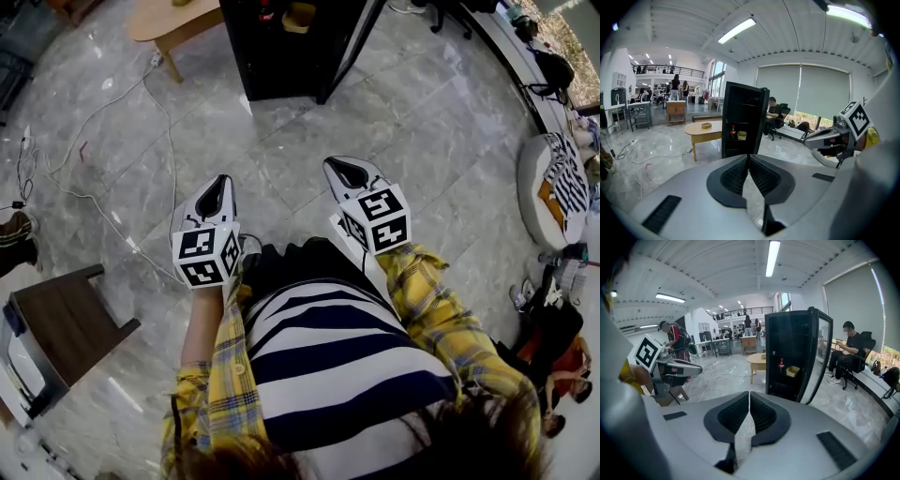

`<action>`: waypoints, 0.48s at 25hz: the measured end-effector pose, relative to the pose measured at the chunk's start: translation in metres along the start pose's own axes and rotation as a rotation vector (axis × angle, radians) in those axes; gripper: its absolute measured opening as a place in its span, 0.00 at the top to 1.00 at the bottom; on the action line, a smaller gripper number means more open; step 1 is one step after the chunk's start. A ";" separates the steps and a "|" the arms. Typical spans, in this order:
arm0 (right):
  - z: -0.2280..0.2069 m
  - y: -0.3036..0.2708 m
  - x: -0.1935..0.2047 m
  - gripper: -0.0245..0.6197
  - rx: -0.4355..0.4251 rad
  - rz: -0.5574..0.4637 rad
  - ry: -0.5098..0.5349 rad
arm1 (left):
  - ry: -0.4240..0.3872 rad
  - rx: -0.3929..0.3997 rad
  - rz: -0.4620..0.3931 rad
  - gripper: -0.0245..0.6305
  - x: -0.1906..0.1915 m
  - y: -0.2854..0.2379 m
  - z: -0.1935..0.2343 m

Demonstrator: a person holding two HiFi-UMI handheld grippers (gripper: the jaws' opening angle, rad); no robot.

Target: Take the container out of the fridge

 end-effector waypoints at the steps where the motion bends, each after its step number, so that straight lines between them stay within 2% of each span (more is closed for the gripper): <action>1: -0.003 0.000 -0.001 0.91 -0.004 -0.004 0.001 | -0.002 -0.001 -0.003 0.92 -0.002 -0.002 -0.003; 12: -0.012 -0.018 -0.009 0.91 -0.074 -0.008 0.025 | -0.005 -0.024 0.012 0.92 -0.006 -0.013 -0.011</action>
Point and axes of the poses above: the fingertips, and each gripper's own axes: y backward along the fingers, z to its left, x out of its underside, the point moved 6 cm from there along y, backward along the fingers, and after that the axes turned 7 degrees about -y, right-handed, at the moved point
